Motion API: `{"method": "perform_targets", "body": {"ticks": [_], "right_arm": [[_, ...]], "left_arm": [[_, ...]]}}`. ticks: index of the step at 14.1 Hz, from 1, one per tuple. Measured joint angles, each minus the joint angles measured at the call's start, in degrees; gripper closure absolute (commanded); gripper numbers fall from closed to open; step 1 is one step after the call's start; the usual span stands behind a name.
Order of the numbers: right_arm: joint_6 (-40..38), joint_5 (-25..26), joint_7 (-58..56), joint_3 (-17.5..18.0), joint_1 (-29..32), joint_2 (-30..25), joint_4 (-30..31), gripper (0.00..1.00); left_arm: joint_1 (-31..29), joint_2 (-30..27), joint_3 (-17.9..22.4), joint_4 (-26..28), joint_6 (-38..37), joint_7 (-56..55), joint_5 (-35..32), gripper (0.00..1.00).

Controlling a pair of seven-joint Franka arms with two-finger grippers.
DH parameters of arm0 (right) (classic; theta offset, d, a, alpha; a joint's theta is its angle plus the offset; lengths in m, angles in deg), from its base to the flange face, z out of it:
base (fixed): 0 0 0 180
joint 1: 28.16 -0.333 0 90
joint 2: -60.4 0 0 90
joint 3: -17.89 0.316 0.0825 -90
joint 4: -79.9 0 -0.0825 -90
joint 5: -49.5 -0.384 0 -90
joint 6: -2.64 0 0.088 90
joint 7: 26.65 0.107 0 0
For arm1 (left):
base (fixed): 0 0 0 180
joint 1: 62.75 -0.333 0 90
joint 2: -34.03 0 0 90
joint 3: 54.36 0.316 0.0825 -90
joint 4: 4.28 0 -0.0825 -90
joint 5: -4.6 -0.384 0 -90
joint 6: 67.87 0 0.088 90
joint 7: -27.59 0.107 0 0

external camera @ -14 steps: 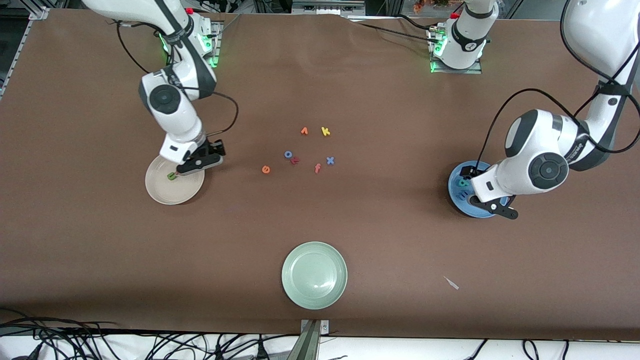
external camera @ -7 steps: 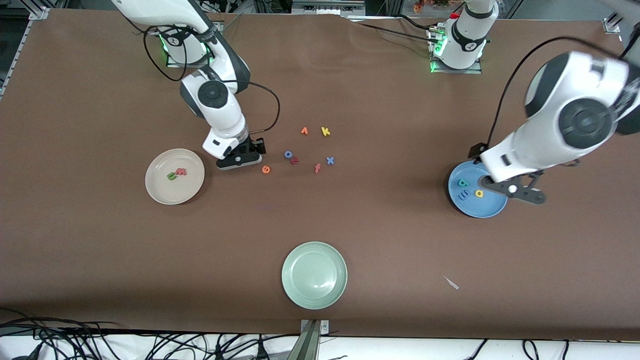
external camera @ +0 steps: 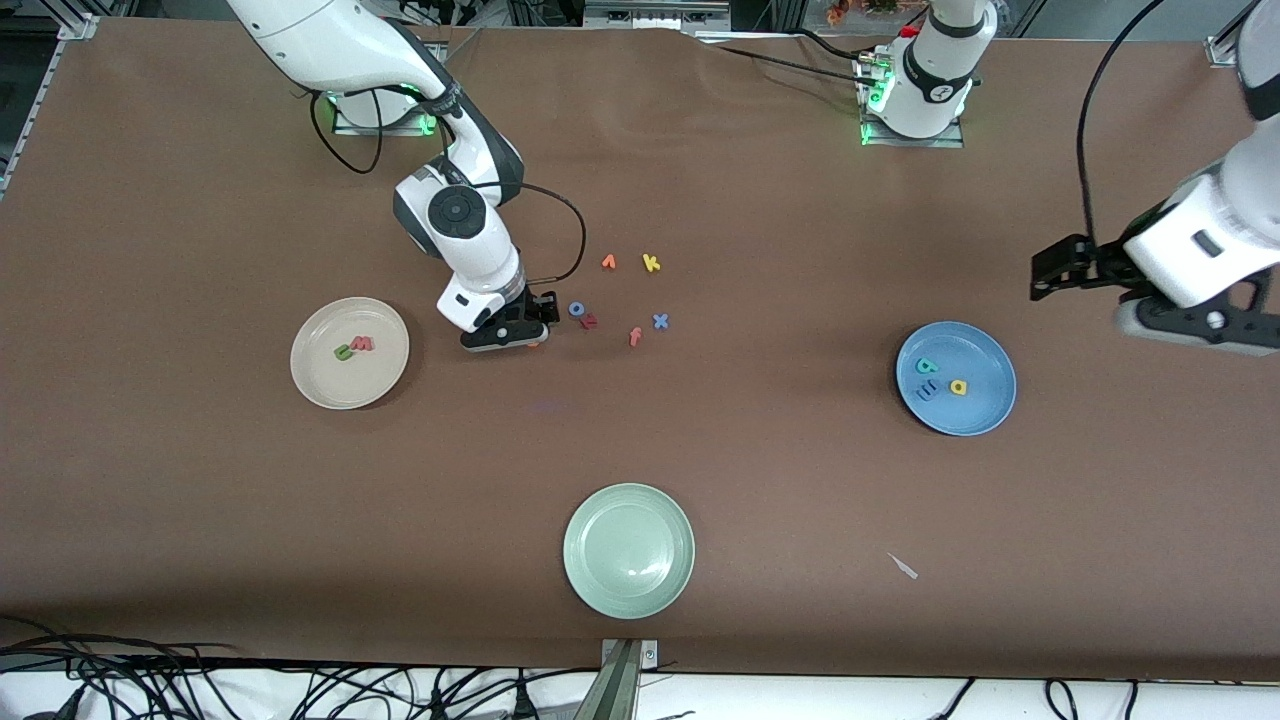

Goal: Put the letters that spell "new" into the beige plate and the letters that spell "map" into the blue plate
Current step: 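Grasp the orange e with the right gripper while the left gripper returns to rest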

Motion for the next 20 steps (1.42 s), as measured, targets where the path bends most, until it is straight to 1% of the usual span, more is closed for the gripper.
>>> {"method": "perform_targets", "body": {"ticks": [1, 2, 5, 7, 9, 12, 15, 17, 20], "right_arm": [[0.1, 0.0, 0.0, 0.0, -0.1, 0.4, -0.5, 0.32], [0.1, 0.0, 0.0, 0.0, -0.2, 0.6, -0.9, 0.36], [0.1, 0.8, 0.0, -0.3, -0.6, 0.9, -1.1, 0.57], [0.1, 1.9, 0.0, -0.9, -0.7, 1.1, -1.1, 0.64], [0.1, 2.0, 0.0, -0.9, -0.7, 1.1, -1.2, 0.72], [0.0, 3.0, -0.1, -1.3, -0.7, 1.0, -1.6, 0.74], [-3.3, 4.1, -5.5, -4.1, -0.6, 0.1, -2.7, 0.74], [-8.4, 4.1, -11.7, -6.4, -0.5, -2.7, -3.0, 0.74], [-14.4, 4.1, -22.4, -11.0, -0.4, -8.9, -1.6, 0.74]], "left_arm": [[2.7, -1.1, 3.4, 1.0, 0.6, 0.0, 0.2, 0.00], [4.7, -2.4, 5.6, 2.6, 1.5, -0.1, 0.2, 0.00], [10.7, -7.1, 11.8, 9.9, 5.5, -0.3, 0.3, 0.00], [12.3, -9.0, 13.3, 12.4, 6.3, -0.3, 0.3, 0.00], [12.7, -9.6, 13.4, 13.1, 6.6, -0.3, 0.9, 0.00], [13.0, -9.8, 14.2, 13.8, 7.1, -0.3, 3.2, 0.00], [13.9, -10.3, 15.6, 15.2, 8.8, -0.3, 3.4, 0.00], [14.0, -11.4, 15.8, 16.7, 9.8, -0.3, 3.4, 0.00], [13.9, -12.1, 16.0, 17.1, 10.0, -0.3, 3.4, 0.00]]}}
